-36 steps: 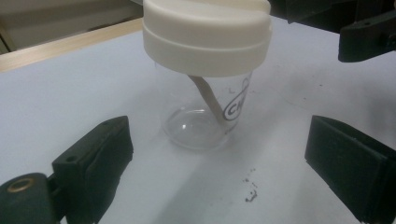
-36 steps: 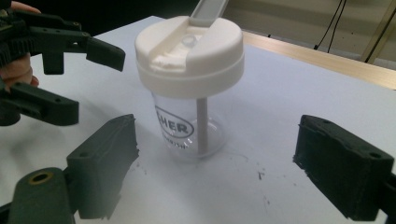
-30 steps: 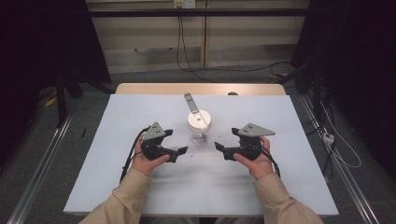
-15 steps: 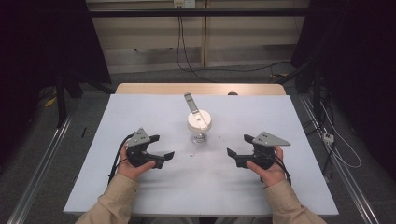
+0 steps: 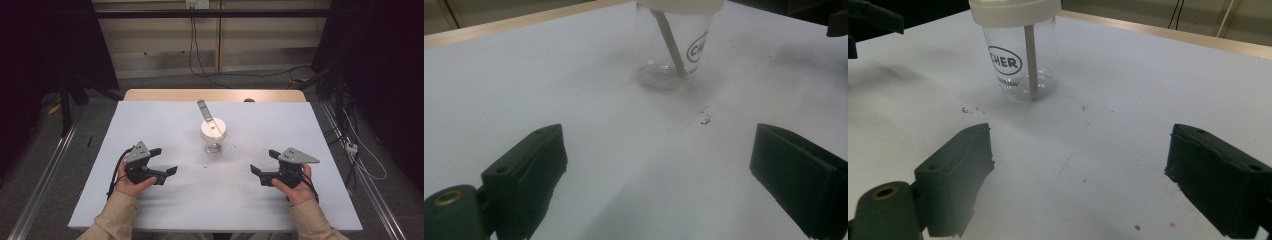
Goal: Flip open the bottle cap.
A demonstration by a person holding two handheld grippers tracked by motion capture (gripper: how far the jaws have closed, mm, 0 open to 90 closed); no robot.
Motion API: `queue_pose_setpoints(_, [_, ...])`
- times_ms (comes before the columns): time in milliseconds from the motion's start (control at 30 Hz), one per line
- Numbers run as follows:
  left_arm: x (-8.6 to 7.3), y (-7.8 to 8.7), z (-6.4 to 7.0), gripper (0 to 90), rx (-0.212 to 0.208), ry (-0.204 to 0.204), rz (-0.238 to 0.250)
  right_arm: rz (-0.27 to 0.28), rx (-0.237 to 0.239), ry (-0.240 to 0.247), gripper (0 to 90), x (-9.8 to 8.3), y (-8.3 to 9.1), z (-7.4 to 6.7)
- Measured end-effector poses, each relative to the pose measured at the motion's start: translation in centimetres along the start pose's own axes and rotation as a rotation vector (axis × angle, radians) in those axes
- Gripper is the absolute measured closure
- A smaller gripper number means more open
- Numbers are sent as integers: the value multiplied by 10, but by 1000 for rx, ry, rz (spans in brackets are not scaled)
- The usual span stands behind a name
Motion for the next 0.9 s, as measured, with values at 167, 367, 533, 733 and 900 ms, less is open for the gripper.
queue_pose_setpoints(167, [-6,5,-2,76,10,6,-6,4,-7,-11,102,-7,7,5])
queue_pose_setpoints(367, [-11,13,-3,77,16,11,-6,-7,-17,3,100,-15,16,9])
queue_pose_setpoints(533, [-15,22,-6,76,31,20,0,-11,-32,-1,99,-22,25,16])
queue_pose_setpoints(733, [-21,28,-7,76,49,9,-18,-18,-39,-7,99,-27,30,19])
queue_pose_setpoints(900, [-24,29,-8,75,48,15,-25,-20,-48,-6,96,-28,30,22])
Point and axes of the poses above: each handheld gripper's, and its own axes: y roughly backward along the jaws, x roughly out of its top, z roughly to its right, the point moved 9 cm from there along -y, roughly forward along the jaws, and after that the axes turned 7 degrees about -x, right-handed, at the moved point
